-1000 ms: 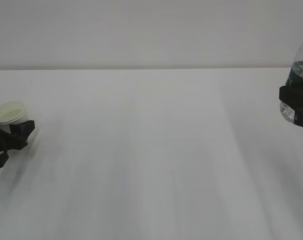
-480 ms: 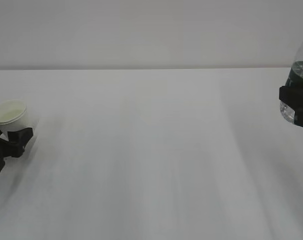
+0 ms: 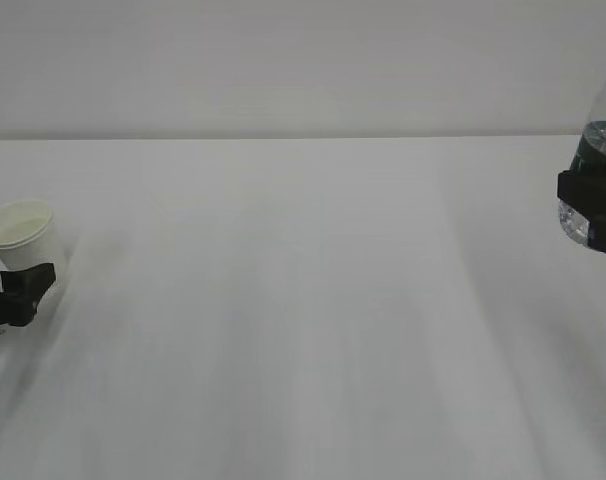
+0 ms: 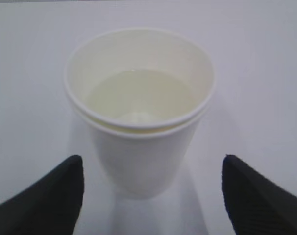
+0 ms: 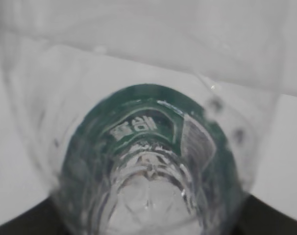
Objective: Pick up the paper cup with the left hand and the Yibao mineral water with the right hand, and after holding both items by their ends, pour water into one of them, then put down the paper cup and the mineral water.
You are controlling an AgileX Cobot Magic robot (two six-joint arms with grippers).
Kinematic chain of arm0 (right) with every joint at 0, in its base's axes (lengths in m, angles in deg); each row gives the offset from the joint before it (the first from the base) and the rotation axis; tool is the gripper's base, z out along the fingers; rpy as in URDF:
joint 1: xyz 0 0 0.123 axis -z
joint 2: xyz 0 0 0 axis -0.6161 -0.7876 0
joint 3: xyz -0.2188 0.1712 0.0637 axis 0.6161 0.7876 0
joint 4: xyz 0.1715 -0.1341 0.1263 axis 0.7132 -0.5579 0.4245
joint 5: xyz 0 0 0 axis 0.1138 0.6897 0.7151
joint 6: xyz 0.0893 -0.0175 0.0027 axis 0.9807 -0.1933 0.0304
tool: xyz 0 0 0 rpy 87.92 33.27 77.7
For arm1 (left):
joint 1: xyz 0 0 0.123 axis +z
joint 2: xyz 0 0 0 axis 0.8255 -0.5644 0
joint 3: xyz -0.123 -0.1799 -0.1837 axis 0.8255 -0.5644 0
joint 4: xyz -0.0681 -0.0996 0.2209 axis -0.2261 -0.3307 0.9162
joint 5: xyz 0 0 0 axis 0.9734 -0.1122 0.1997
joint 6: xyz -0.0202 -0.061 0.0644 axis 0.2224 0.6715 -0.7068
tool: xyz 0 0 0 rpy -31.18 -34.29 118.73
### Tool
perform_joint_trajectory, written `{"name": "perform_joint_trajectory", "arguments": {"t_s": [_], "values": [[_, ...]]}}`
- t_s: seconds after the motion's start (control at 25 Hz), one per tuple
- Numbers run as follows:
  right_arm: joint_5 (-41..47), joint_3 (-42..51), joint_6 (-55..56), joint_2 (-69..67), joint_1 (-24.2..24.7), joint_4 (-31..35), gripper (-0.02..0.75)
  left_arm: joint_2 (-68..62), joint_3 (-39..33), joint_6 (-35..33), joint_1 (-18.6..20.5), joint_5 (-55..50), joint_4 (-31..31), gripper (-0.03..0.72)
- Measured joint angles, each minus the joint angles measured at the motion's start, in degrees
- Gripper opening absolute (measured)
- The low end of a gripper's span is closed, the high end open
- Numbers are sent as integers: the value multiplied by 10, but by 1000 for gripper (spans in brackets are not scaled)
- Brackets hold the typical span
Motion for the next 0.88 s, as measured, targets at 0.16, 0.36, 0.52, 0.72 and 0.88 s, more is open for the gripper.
{"name": "perform_joint_trajectory", "arguments": {"t_s": [0.16, 0.36, 0.52, 0.72, 0.88], "values": [[-1, 0, 1, 0, 0, 0, 384, 8, -16, 0, 0, 0, 0, 632], [-2, 0, 3, 0, 0, -1, 384, 27, -35, 0, 0, 0, 0, 619], [-3, 0, 5, 0, 0, -1, 383, 48, -48, 0, 0, 0, 8, 610], [-5, 0, 8, 0, 0, -6, 383, 75, -50, 8, 0, 0, 45, 596], [-6, 0, 10, 0, 0, -6, 383, 97, -52, 15, 0, 0, 75, 592]]}}
